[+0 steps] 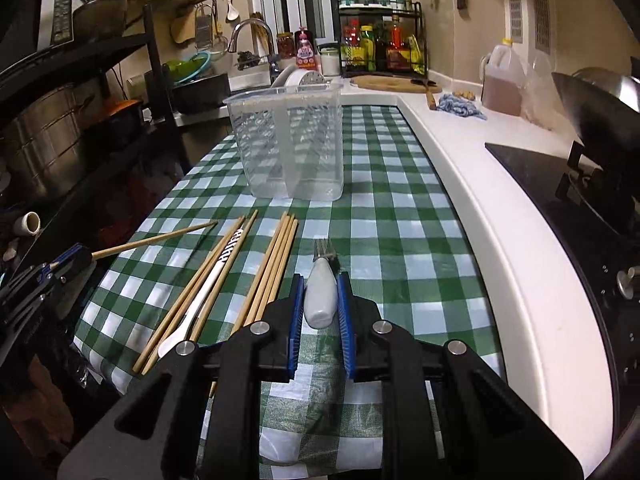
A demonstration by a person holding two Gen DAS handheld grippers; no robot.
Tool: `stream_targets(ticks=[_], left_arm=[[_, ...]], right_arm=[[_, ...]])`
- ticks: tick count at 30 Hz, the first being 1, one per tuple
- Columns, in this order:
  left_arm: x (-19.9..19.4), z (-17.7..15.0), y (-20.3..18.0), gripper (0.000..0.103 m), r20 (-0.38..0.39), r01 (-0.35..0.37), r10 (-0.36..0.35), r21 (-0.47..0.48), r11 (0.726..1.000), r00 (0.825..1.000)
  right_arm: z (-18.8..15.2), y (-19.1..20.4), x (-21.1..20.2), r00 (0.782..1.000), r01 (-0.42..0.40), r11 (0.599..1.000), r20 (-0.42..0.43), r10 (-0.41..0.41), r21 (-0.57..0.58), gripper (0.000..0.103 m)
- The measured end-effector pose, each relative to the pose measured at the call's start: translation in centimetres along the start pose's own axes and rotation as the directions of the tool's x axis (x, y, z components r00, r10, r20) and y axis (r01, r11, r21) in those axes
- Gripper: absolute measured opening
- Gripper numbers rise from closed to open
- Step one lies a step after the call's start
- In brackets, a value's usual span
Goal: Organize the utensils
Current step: 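Lift and carry the fork with the right tool while the left tool carries the chopstick to the clear container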
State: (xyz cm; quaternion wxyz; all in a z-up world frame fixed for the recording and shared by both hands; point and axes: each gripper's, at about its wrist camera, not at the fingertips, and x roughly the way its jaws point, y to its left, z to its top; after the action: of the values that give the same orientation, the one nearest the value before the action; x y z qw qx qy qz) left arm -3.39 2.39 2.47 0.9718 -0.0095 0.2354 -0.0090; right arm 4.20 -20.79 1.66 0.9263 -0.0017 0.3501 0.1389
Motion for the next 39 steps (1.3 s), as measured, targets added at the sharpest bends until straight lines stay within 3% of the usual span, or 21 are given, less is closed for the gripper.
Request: stream_targets(ticks=[8,16,26,31,39], left_arm=[[-0.7,2.9,0.4,0.007,0.035,0.019,-0.019,-0.013,1.000,0.999],[-0.1,6.6,1.2,0.007,0.047,0.050,-0.050,-0.005,0.999,0.998],[1.3,13.6,2.9,0.007,-0.003,0.129,-0.129,-0.065,0.990,0.992],[2.1,18.0,4.1,0.007,-0.023,0.147,-0.150,-0.092,0.985,0.988],[4.2,24.9,4.1,0.007,0.016,0.179,-0.179,-0.097,0.979,0.984]], right_arm=[[1.4,-0.1,-1.7,0.998,0.007,1.000,0.063,-0.006,-0.012,0.017],[4.9,-1.0,-2.9,0.992,-0.024,1.000,0.123,0.022,0.014,0.016],[9.2,-1.1,-2.6,0.989,-0.057,0.998,0.135,0.052,0.034,0.016],[13.0,-1.0,-3.4,0.983,-0.083,0.996,0.168,0.077,0.030,0.015],[20.7,-1.0,-3.7,0.966,-0.124,0.992,0.228,0.117,0.017,0.015]])
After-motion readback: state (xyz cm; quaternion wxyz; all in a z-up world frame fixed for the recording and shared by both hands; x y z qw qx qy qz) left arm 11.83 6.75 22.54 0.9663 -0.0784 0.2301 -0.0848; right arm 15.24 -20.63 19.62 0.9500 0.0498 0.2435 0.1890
